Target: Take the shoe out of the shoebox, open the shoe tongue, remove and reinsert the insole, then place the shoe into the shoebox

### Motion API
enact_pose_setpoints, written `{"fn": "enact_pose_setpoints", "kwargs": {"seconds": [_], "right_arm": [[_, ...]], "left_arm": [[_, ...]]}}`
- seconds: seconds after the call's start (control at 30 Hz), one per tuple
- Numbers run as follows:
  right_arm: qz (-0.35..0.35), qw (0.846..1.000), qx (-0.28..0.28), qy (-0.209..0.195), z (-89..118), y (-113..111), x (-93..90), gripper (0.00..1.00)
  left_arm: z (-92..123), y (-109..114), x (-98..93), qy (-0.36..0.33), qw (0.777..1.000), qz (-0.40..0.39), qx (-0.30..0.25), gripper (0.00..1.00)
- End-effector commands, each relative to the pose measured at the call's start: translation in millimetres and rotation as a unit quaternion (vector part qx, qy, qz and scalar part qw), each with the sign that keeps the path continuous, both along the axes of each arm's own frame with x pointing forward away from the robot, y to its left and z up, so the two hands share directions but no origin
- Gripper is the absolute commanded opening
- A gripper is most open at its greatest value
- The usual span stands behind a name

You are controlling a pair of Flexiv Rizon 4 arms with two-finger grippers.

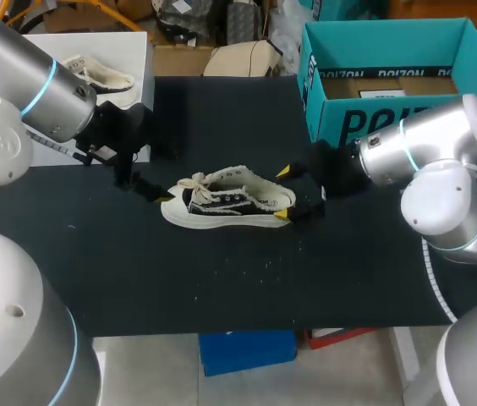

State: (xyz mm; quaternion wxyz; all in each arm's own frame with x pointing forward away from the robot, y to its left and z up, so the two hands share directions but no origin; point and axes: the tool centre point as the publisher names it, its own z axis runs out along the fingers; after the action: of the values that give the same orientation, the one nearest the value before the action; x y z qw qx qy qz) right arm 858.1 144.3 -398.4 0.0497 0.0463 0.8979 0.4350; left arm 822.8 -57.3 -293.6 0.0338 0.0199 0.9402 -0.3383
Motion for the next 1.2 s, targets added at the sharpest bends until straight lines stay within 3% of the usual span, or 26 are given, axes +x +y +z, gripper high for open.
{"fn": "enact_pose_setpoints", "kwargs": {"seconds": [0.03, 1.2], "right_arm": [[-0.003, 1.000, 0.008, -0.002, -8, 5, 4.6, 1.00], [-0.016, 0.999, 0.037, 0.016, -40, 18, 3.0, 1.00]], "left_arm": [[-2, 0, -0.4, -0.002, 1.000, 0.000, -0.001, 1.00], [-2, 0, -0.4, -0.002, 1.000, 0.000, -0.001, 1.00]]}}
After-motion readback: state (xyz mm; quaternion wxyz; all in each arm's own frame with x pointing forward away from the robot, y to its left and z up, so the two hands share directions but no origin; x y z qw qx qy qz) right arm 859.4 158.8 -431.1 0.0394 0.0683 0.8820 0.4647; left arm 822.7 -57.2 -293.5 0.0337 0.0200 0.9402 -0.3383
